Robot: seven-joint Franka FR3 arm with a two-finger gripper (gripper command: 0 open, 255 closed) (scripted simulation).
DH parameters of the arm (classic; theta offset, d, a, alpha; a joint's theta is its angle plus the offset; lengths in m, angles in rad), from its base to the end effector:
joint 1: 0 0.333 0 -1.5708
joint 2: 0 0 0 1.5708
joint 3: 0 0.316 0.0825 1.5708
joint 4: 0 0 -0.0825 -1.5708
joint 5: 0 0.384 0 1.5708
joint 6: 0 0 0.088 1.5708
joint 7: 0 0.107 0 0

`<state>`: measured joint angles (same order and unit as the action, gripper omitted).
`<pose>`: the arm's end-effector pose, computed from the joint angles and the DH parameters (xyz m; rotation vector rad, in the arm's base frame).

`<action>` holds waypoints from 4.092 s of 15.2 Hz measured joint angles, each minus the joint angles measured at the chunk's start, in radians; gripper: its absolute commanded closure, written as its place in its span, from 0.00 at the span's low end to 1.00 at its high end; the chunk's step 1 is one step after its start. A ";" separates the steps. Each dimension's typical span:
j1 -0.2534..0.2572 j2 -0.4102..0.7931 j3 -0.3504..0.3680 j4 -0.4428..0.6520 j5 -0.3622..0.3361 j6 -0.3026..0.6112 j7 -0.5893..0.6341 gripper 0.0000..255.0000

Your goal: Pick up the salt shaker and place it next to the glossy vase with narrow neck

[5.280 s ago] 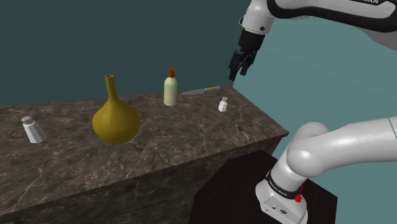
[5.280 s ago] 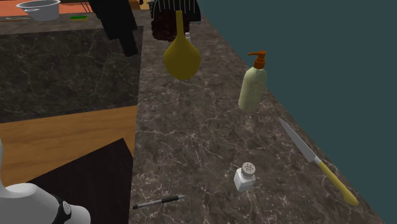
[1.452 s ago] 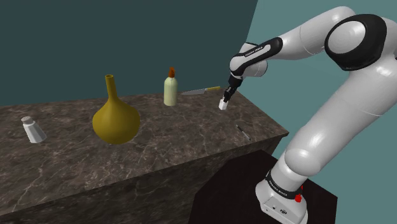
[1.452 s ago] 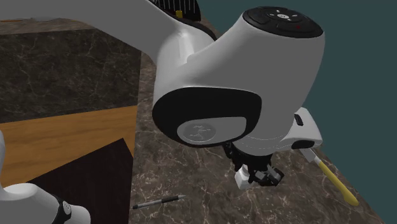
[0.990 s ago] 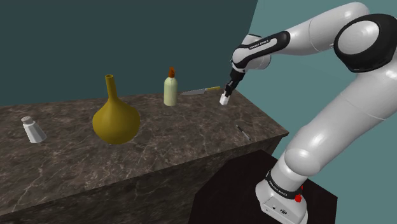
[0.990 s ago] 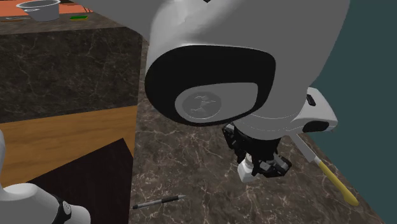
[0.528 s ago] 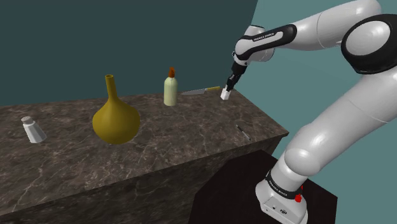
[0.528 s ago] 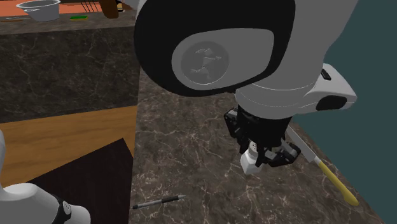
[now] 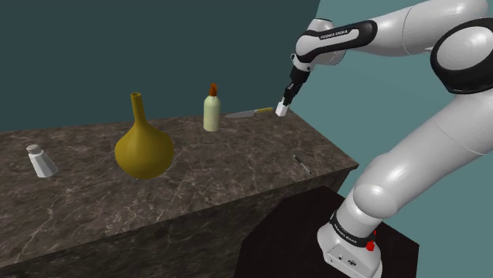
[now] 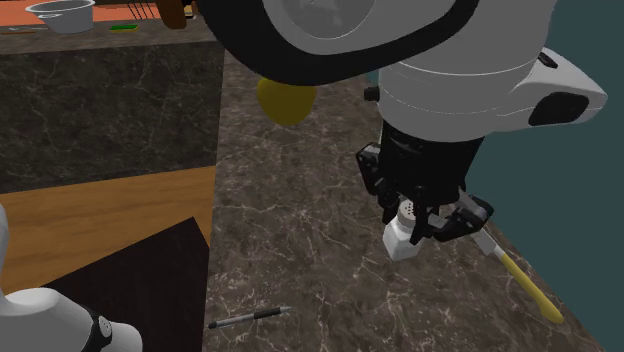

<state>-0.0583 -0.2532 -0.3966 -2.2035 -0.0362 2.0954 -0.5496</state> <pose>0.4385 -0.2272 0.4906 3.1246 0.1816 0.2229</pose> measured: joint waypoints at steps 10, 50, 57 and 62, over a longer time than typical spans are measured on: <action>0.001 -0.024 0.011 0.114 -0.006 -0.137 0.011 1.00; 0.055 0.077 0.071 0.689 0.030 -0.615 0.102 1.00; 0.121 0.082 0.179 0.683 0.025 -0.603 0.276 1.00; 0.167 0.117 0.247 0.719 0.026 -0.605 0.390 1.00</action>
<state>0.1089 -0.1364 -0.1495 -1.4840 -0.0101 1.4905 -0.1596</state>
